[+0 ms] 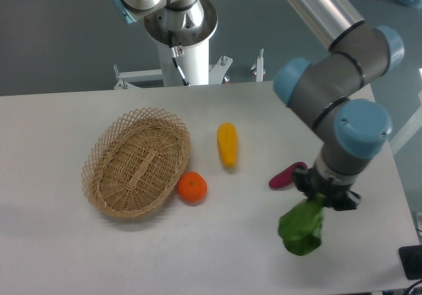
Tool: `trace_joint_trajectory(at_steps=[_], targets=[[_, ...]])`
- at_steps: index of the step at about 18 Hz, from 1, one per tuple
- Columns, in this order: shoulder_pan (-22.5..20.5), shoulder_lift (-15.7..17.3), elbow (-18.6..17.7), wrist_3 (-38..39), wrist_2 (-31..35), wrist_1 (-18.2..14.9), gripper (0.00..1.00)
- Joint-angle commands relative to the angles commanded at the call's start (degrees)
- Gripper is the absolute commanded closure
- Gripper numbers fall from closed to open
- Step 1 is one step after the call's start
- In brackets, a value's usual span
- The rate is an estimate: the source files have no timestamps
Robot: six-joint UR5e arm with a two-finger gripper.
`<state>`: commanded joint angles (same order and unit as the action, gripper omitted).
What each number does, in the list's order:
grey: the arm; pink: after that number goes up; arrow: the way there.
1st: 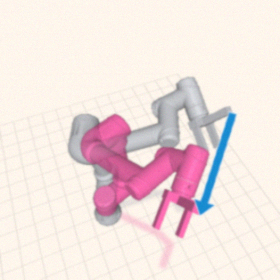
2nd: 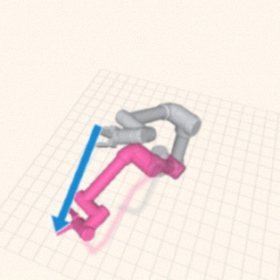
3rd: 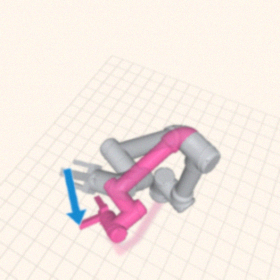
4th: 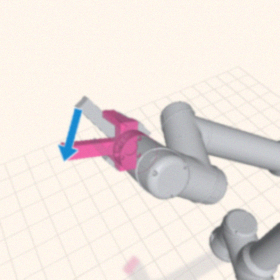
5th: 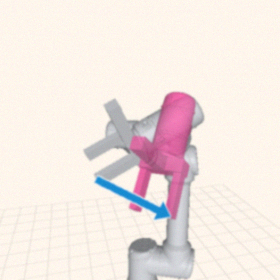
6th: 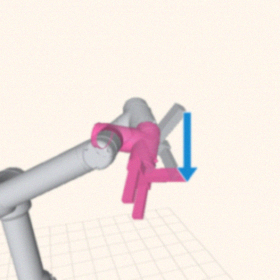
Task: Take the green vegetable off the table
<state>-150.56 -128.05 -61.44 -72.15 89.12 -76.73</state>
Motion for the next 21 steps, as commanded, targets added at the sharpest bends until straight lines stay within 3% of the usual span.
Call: trace_joint_trajectory(at_steps=[7,21], targets=[[-0.79,-1.06,1.67,-6.24,2.10,-1.40,0.92],[-0.53,-0.97,0.97,-7.48,2.81,-1.32,0.92]])
